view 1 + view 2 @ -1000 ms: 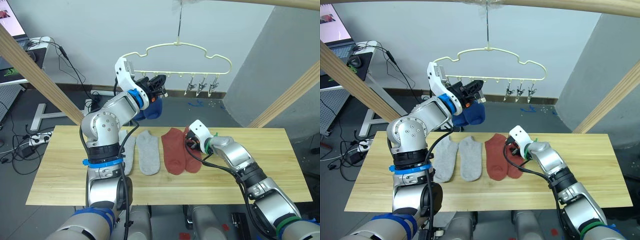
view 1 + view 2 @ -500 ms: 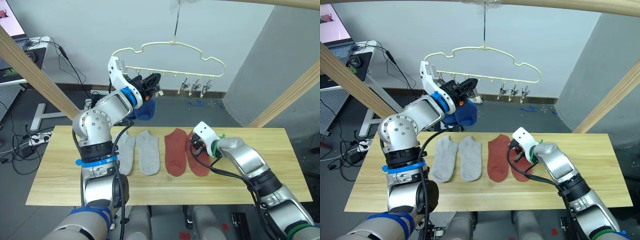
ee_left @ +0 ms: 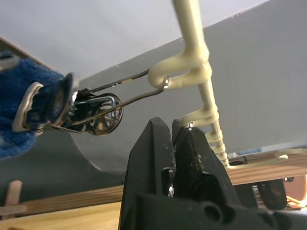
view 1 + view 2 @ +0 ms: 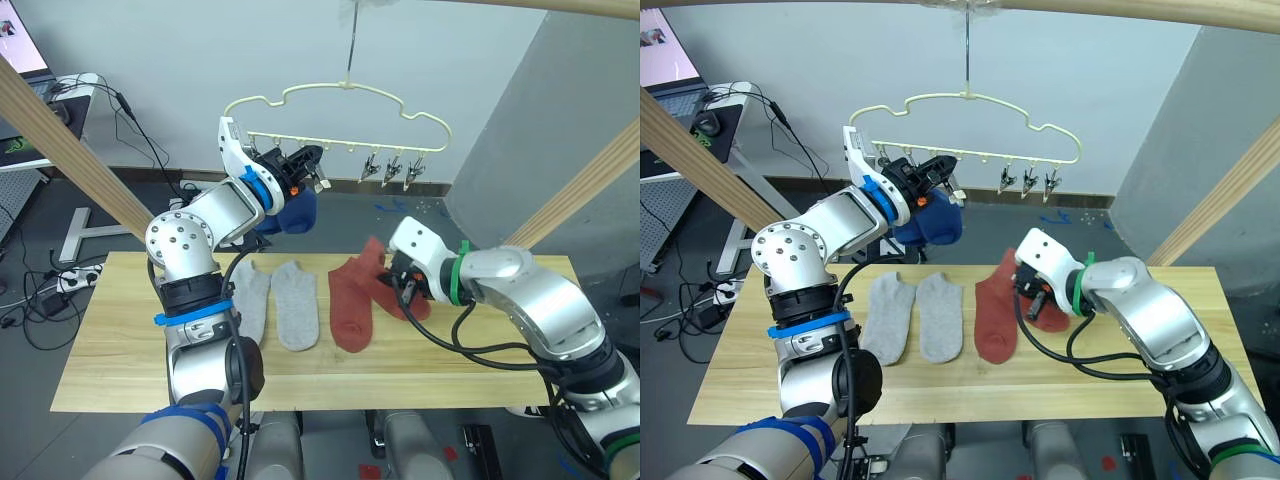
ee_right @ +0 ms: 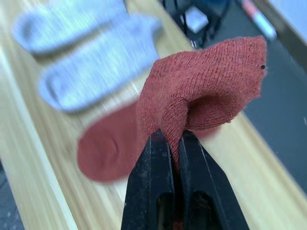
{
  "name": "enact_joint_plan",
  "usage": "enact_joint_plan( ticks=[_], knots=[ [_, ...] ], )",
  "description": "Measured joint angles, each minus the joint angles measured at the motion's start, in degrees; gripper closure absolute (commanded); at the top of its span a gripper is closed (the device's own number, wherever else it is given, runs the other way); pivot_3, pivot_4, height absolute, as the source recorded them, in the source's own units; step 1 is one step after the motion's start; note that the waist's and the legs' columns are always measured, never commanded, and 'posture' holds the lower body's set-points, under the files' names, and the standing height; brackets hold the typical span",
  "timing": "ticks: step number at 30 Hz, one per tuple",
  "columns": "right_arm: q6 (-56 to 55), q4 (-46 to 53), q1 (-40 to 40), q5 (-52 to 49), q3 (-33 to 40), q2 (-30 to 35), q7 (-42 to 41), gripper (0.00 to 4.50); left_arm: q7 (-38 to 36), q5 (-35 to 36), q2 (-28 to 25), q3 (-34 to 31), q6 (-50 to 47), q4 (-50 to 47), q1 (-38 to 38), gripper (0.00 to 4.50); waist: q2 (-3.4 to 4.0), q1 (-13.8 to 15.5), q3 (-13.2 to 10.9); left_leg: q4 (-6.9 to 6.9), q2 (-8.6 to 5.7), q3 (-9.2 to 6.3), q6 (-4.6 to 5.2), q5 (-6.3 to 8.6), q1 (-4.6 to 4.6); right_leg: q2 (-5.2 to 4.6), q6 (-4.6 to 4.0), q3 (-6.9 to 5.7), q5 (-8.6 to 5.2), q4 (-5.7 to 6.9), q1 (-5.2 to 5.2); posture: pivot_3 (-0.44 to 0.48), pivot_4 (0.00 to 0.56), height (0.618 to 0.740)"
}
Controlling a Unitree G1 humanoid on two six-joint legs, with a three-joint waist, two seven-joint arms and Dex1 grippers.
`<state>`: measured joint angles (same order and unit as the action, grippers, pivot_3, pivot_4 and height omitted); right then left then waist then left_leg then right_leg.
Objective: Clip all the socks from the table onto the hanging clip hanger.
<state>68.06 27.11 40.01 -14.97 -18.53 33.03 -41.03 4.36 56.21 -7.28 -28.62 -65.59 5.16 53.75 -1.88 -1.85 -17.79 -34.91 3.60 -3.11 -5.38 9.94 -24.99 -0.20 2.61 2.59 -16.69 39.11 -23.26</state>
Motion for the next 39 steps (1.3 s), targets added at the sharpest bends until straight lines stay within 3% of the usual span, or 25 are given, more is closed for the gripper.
enact_joint_plan(
  ticks=[17, 39],
  knots=[
    [-7.76, -12.58, 10.02, 0.37, -2.83, -6.35, -0.21, 4.42, 1.79, 2.69, -0.38, 0.88, -1.46, -0.07, -0.06, 4.50, 0.00, 0.19, 0.00, 0.04, 0.01, -0.01, -0.08, -0.05, -0.01, -0.02, -0.01, -0.04, 0.00, -0.03, -0.01, 0.024, 0.291, 0.740],
    [-11.84, -17.30, 15.24, 0.48, -3.06, -7.64, -1.29, 4.42, 1.11, 2.68, -0.68, 2.48, -1.09, -0.88, -1.20, 4.50, 0.00, 0.18, 0.00, 0.05, 0.01, -0.01, -0.11, -0.06, -0.01, -0.02, -0.01, -0.04, 0.01, -0.01, -0.02, 0.029, 0.279, 0.740]
  ],
)
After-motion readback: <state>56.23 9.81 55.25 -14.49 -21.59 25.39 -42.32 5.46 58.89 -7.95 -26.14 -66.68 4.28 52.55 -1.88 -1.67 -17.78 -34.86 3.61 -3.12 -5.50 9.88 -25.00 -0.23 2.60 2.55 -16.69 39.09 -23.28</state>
